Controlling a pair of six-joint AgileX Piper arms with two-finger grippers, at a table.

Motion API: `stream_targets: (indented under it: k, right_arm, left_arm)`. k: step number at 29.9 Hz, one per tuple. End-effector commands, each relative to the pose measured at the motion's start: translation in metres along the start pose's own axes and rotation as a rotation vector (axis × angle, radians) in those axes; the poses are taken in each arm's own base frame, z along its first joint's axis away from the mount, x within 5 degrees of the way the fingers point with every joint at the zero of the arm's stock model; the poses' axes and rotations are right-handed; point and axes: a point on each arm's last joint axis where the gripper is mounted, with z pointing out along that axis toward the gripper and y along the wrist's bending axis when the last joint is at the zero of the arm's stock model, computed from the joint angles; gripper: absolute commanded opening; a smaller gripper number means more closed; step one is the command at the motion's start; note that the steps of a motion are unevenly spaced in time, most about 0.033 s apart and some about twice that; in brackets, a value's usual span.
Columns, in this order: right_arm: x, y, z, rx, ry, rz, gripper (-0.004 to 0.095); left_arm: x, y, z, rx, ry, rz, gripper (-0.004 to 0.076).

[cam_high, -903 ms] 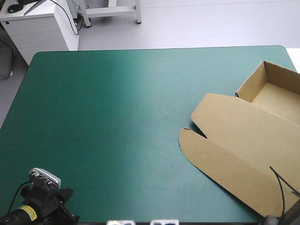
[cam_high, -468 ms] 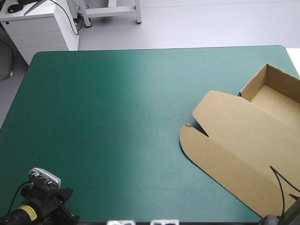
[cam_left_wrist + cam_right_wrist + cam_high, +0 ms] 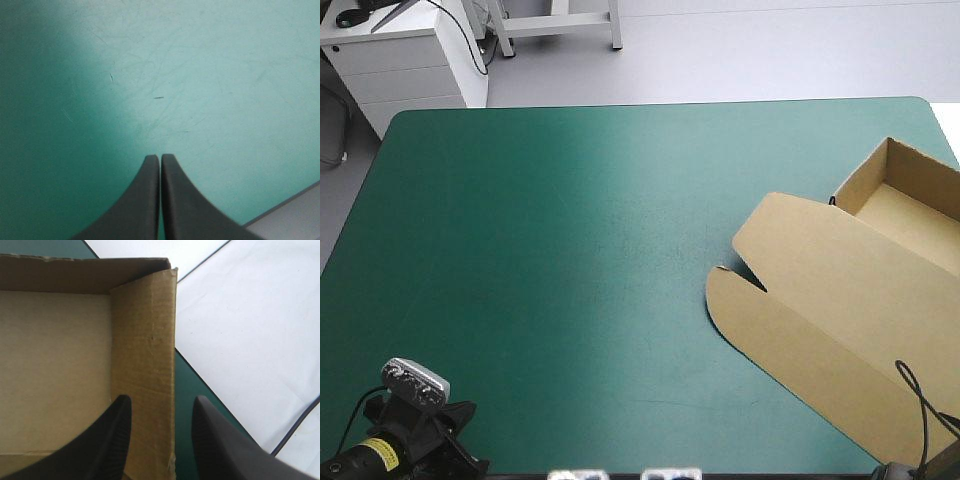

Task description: Fold the box

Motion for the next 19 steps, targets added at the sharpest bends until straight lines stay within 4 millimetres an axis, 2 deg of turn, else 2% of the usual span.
stream_targets:
  k: [1, 5, 8, 11, 19]
  right_arm:
    - [0.009, -0.005, -0.058, -0.045, -0.133, -0.037, 0.0377]
    - [0.023, 0.0, -0.096, -0.154, -0.216, -0.054, 0.0338]
    - [0.04, 0.005, -0.12, -0.229, -0.262, -0.067, 0.0169]
    - [0.062, 0.015, -0.136, -0.248, -0.289, -0.168, 0.0003]
    - [0.14, 0.057, -0.167, -0.39, -0.318, -0.432, 0.0]
  left_arm:
    - [-0.009, 0.003, -0.004, -0.032, -0.058, 0.011, -0.0008]
    - [-0.009, 0.009, -0.004, -0.102, -0.051, 0.047, -0.0008]
    - [-0.009, 0.011, -0.005, -0.126, -0.055, 0.058, -0.0008]
    - [-0.011, 0.01, -0.005, -0.114, -0.082, 0.051, -0.0008]
    - [-0.013, 0.01, -0.005, -0.113, -0.097, 0.051, -0.0008]
